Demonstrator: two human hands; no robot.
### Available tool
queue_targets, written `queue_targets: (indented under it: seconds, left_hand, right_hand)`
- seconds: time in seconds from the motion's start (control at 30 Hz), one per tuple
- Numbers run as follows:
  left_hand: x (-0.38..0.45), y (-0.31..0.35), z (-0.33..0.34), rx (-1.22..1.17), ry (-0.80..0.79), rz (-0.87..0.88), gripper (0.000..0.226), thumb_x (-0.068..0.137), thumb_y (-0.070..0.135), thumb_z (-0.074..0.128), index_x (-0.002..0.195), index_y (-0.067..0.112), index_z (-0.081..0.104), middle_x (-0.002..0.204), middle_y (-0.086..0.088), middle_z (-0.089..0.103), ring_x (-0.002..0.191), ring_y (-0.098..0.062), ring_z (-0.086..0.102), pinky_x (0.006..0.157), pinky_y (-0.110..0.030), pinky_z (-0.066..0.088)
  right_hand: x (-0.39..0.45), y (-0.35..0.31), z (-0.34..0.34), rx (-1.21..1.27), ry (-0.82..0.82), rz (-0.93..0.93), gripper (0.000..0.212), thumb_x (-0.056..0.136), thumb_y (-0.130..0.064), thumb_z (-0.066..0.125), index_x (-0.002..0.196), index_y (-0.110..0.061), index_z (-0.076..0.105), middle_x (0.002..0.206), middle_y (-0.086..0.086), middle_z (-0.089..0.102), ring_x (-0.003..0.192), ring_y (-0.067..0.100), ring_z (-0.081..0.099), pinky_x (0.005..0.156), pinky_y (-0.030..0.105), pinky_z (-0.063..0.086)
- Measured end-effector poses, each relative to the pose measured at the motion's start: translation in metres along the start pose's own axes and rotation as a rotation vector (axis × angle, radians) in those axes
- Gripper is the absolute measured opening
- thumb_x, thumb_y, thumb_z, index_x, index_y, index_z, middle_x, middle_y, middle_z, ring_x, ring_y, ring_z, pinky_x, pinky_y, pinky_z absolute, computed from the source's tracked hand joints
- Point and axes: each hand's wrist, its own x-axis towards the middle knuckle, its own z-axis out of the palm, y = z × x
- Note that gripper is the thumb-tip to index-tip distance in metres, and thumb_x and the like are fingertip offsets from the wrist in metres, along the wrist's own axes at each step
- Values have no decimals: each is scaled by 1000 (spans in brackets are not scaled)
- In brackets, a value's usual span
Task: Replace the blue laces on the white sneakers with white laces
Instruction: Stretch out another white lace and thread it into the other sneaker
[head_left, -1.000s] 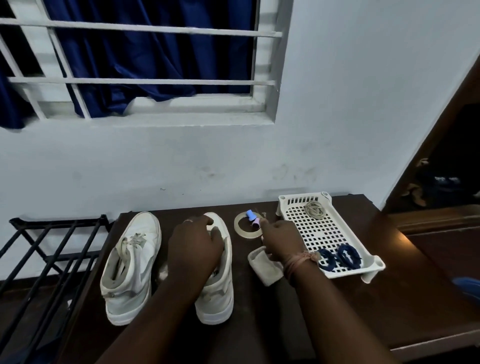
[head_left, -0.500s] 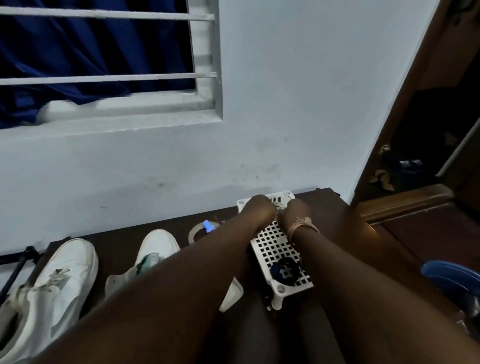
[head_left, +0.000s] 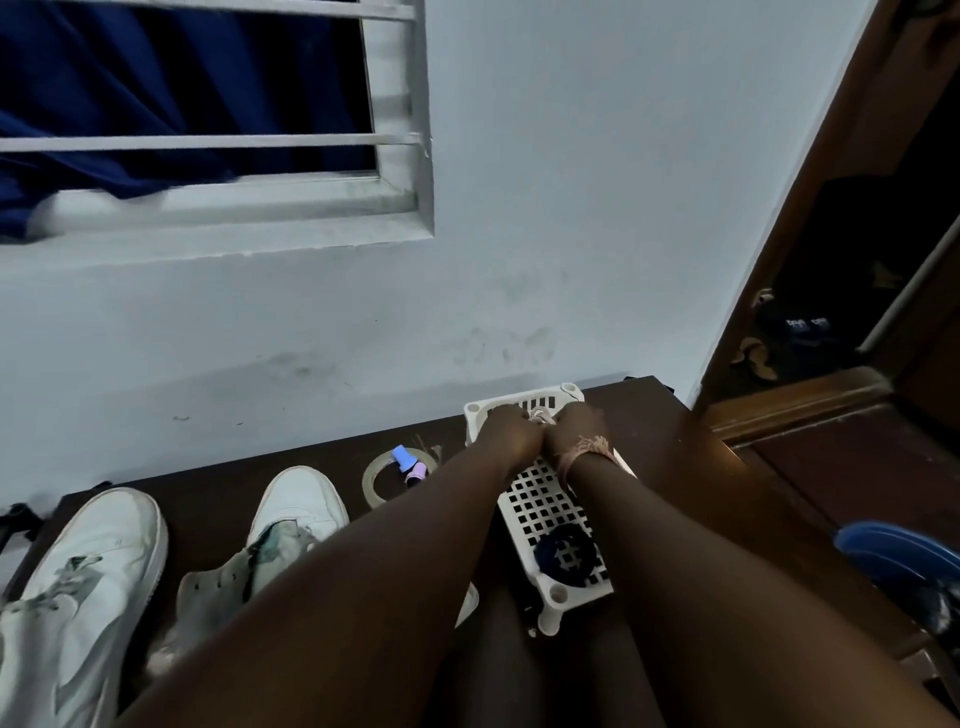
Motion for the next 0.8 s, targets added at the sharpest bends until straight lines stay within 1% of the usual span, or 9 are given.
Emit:
queue_targets:
  seconds: [0.07, 0.13, 0.23, 0.3, 0.4, 0.53, 0.6, 0.67, 0.8]
  left_hand:
    - [-6, -2, -9, -49, 38, -14, 15, 88, 12, 59, 88, 4, 72, 84, -16, 70, 75, -28, 61, 66, -35, 48]
    - [-14, -4, -20, -97, 73, -5, 13, 86, 14, 62, 82, 8, 73, 83, -14, 73, 76, -29, 68, 71, -40, 56]
    - [-40, -3, -49, -201, 150, -12, 10, 81, 18, 71, 91, 16, 74, 87, -7, 75, 81, -23, 73, 80, -41, 62]
    - [-53, -8, -70, -285, 204, -33, 22, 68, 20, 71, 90, 21, 71, 84, -5, 75, 81, -24, 74, 78, -44, 62]
    - [-78, -17, -107, -297, 245, -29, 21, 70, 20, 64, 91, 23, 68, 87, -6, 75, 76, -24, 71, 68, -35, 56]
    - [-118, -23, -162, -226, 375, 61, 21, 73, 16, 67, 92, 22, 68, 86, 0, 75, 78, -19, 72, 73, -31, 58]
    - [-138, -31, -185, -116, 399, 136, 21, 74, 18, 69, 93, 27, 66, 83, 5, 74, 77, -14, 70, 73, -30, 54]
    - [-157, -45, -206, -26, 421, 179, 22, 79, 17, 71, 95, 31, 66, 82, 8, 73, 78, -8, 70, 76, -29, 53]
    - [-183, -82, -224, -87, 459, 96, 13, 80, 14, 72, 89, 23, 73, 77, 8, 76, 77, -10, 73, 80, -36, 59]
  right_hand:
    - [-16, -10, -5, 95, 23, -25, 25, 89, -24, 62, 69, -18, 48, 73, 6, 55, 70, 21, 49, 53, 29, 28]
    - [-36, -22, -10, 221, 14, -53, 26, 92, -24, 61, 70, -14, 53, 68, 1, 51, 69, 19, 51, 54, 28, 30]
    - [-71, -48, -11, 395, -4, -62, 12, 93, -19, 59, 87, -10, 65, 77, 1, 60, 81, 21, 60, 64, 26, 35]
    - [-88, -65, -7, 445, 9, -96, 10, 91, -14, 57, 83, -11, 63, 82, 7, 67, 83, 27, 63, 66, 29, 38]
    - [-116, -90, 2, 533, -17, -150, 13, 90, -11, 56, 80, -11, 65, 82, 7, 70, 80, 25, 64, 68, 31, 46]
    - [-155, -118, 19, 687, -35, -207, 18, 90, -15, 57, 74, -17, 65, 70, 1, 68, 69, 18, 64, 64, 32, 50]
    - [-175, -128, 29, 710, -39, -228, 18, 91, -20, 60, 74, -17, 64, 67, -1, 68, 65, 15, 64, 65, 33, 50]
    - [-197, -138, 39, 698, -44, -272, 17, 93, -21, 60, 76, -16, 63, 72, -3, 68, 70, 12, 64, 69, 32, 50]
    - [-231, -153, 52, 588, -171, -337, 14, 96, -18, 54, 84, -14, 60, 82, -2, 66, 81, 15, 61, 76, 33, 47]
